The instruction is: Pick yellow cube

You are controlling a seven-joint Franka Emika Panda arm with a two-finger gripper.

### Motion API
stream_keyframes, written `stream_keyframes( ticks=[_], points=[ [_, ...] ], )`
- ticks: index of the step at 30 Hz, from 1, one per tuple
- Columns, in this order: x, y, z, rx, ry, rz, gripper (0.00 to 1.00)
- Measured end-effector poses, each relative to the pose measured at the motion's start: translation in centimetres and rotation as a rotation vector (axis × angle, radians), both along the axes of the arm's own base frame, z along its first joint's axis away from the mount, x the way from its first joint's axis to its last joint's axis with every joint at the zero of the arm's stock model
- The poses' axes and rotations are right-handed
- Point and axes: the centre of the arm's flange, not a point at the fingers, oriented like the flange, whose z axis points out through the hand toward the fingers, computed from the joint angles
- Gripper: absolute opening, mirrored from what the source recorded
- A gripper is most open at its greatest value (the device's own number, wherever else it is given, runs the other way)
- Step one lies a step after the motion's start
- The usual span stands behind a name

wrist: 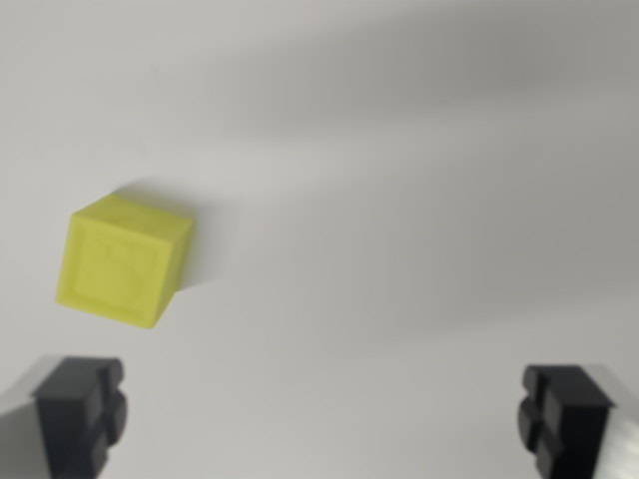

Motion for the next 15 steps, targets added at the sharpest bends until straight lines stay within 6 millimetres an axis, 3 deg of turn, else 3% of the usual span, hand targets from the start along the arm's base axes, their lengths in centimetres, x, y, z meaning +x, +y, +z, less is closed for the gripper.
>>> stream_keyframes(
  ticks=[15],
  points=[
    [-0.2,2.8,-3.8,0.006,-0.002,-0.079,1.0]
  ],
)
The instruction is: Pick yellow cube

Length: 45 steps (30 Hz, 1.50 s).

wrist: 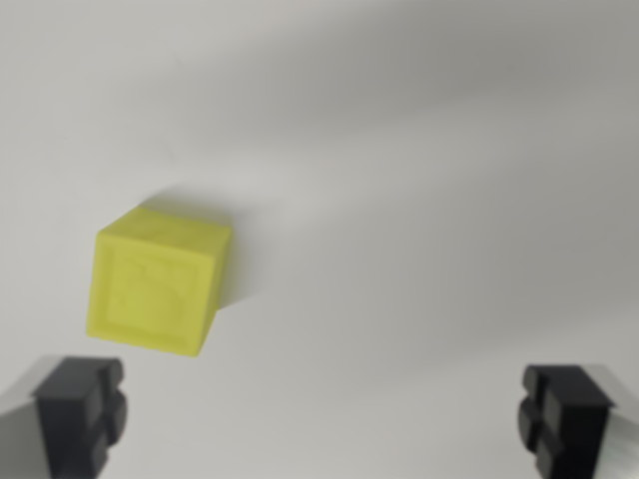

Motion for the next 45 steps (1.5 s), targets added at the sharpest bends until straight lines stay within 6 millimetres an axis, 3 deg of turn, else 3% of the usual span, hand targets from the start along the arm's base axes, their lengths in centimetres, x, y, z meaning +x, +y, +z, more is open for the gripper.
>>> stream_keyframes(
  ticks=[45],
  points=[
    [-0.7,8.3,-11.2,0.018,-0.008,-0.235,1.0]
  ],
)
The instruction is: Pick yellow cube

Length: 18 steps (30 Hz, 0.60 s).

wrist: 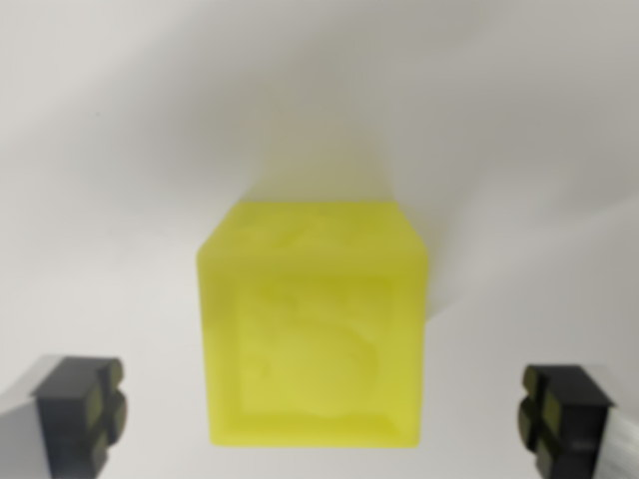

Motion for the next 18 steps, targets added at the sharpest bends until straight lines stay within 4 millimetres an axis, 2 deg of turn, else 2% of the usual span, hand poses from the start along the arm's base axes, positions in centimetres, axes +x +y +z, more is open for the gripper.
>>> stream_keyframes(
  ticks=[18],
  points=[
    [-0.1,0.3,-3.9,0.001,0.0,-0.016,1.0]
  ],
)
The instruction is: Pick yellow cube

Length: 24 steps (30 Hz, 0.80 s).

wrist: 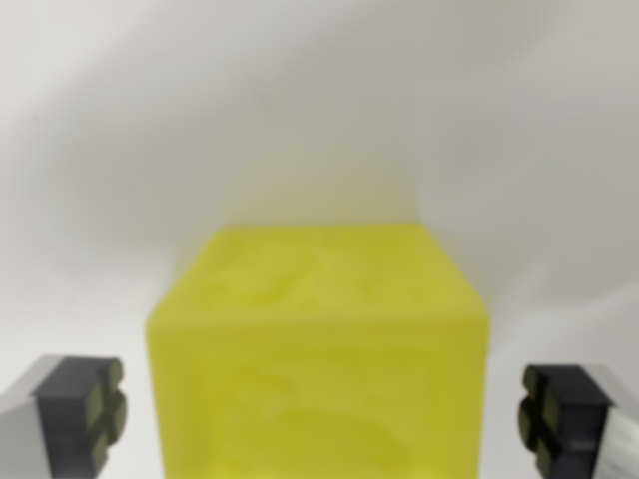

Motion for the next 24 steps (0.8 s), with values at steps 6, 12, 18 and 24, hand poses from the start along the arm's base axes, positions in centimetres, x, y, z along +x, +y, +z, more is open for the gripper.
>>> stream_keyframes(
  ticks=[6,12,18,24],
  points=[
    [0.0,0.0,-1.3,0.001,0.0,-0.002,1.0],
    [0.0,0.0,-1.4,0.001,-0.001,-0.003,0.0],
    [0.0,0.0,-0.2,0.002,-0.001,-0.004,0.0],
    [0.0,0.0,1.3,0.002,-0.001,-0.004,0.0]
  ],
)
